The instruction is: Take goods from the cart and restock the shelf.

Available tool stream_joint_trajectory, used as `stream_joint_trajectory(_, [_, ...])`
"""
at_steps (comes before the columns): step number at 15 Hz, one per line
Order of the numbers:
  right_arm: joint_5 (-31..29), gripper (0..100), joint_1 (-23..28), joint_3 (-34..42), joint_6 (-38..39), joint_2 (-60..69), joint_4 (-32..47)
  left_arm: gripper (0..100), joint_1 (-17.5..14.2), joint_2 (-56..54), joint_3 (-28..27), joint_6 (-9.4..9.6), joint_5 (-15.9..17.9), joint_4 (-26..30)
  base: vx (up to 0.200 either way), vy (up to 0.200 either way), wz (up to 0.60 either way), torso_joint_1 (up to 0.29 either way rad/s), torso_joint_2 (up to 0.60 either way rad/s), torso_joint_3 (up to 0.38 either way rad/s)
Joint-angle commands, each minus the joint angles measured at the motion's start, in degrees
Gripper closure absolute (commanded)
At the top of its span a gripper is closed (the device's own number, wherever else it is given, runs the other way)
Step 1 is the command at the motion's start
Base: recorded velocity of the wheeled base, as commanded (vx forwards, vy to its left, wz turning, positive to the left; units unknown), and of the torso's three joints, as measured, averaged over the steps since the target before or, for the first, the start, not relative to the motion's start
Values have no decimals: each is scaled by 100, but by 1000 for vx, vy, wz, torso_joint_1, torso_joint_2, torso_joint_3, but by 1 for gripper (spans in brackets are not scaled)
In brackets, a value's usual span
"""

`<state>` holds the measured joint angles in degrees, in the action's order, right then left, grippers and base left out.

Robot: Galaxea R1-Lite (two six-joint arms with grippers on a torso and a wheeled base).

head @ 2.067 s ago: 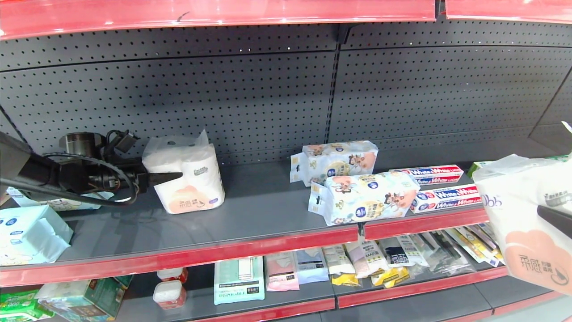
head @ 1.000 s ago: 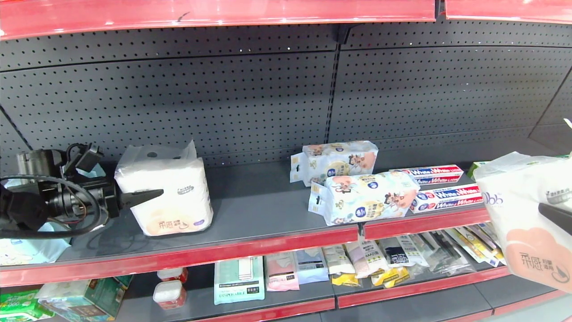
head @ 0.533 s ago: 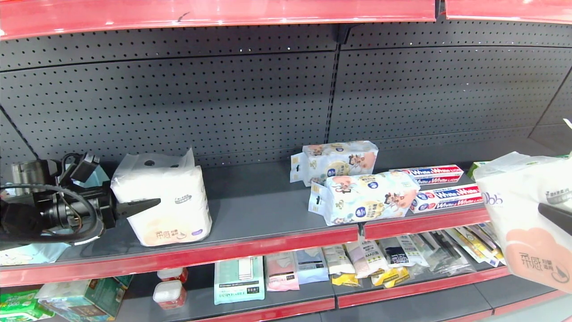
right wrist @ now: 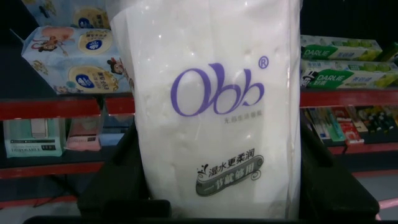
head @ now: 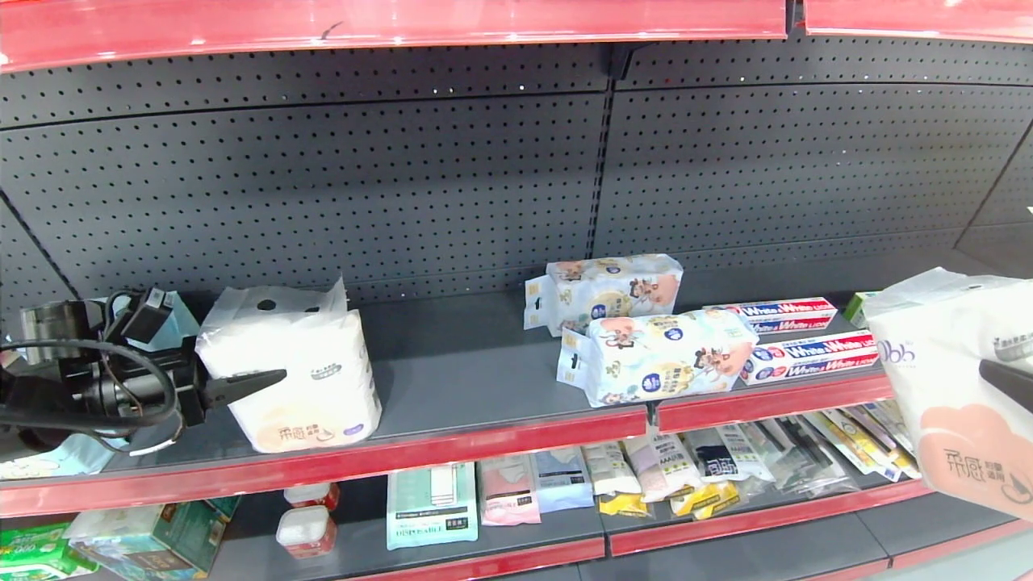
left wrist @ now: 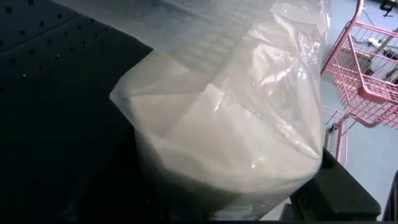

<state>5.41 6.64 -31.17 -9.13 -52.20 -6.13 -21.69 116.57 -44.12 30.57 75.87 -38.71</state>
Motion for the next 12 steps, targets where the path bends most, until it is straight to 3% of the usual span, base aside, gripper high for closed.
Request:
stream_joint_trajectory(1, [4,100,4,6,-1,-1,-2,100,-46,42,96,107,-2,3,0,0,0,0,0,0])
stream_joint_trajectory(4, [4,100,4,-3,-1,-9,-2,100,-125,103,105,124,94,-58,0,0,0,0,0,0])
stream_joint_trajectory(9, [-14,100,4,-3,-10,-36,-2,100,-125,340,132,89,77,-902,0,0,0,0,0,0])
stream_joint_trajectory(12, [-14,100,4,-38,-1,-45,-11,100,-116,288,360,89,77,-920,0,0,0,0,0,0])
